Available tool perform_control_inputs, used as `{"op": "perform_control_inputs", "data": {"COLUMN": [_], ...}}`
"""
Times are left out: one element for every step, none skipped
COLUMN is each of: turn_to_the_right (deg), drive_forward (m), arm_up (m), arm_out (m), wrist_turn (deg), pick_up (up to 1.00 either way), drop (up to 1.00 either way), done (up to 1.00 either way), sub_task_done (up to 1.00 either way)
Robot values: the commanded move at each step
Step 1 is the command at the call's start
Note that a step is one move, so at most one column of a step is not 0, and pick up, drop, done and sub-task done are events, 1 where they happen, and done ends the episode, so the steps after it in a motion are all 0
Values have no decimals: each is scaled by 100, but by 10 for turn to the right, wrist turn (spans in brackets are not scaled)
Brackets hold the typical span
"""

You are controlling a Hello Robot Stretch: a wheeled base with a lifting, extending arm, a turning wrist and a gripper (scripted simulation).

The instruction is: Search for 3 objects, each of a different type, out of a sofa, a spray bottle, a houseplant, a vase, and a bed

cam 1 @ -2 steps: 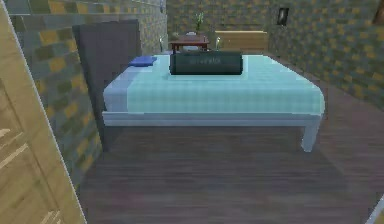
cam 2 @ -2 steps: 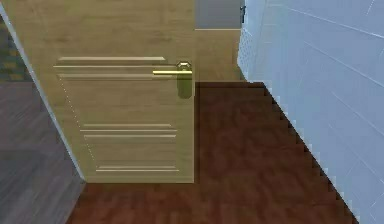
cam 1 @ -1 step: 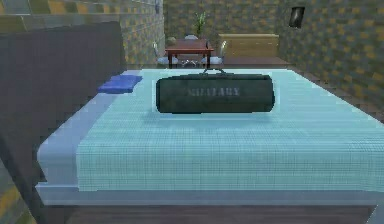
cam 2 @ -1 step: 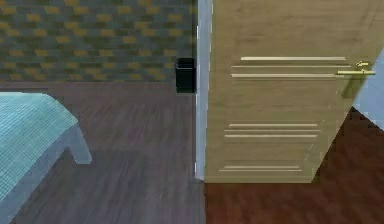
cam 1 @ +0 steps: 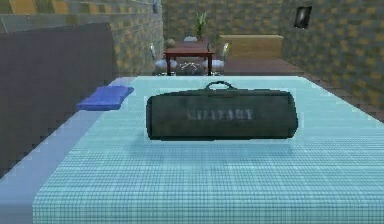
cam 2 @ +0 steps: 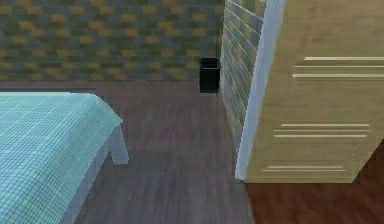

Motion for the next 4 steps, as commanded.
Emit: {"op": "perform_control_inputs", "data": {"turn_to_the_right": [0,-450,-450,-450], "drive_forward": [0,0,0,0], "arm_up": [0,0,0,0], "arm_out": [0,0,0,0], "wrist_turn": [0,0,0,0], "pick_up": [0,0,0,0], "drop": [0,0,0,0], "done": [0,0,0,0], "sub_task_done": [100,0,0,0]}}
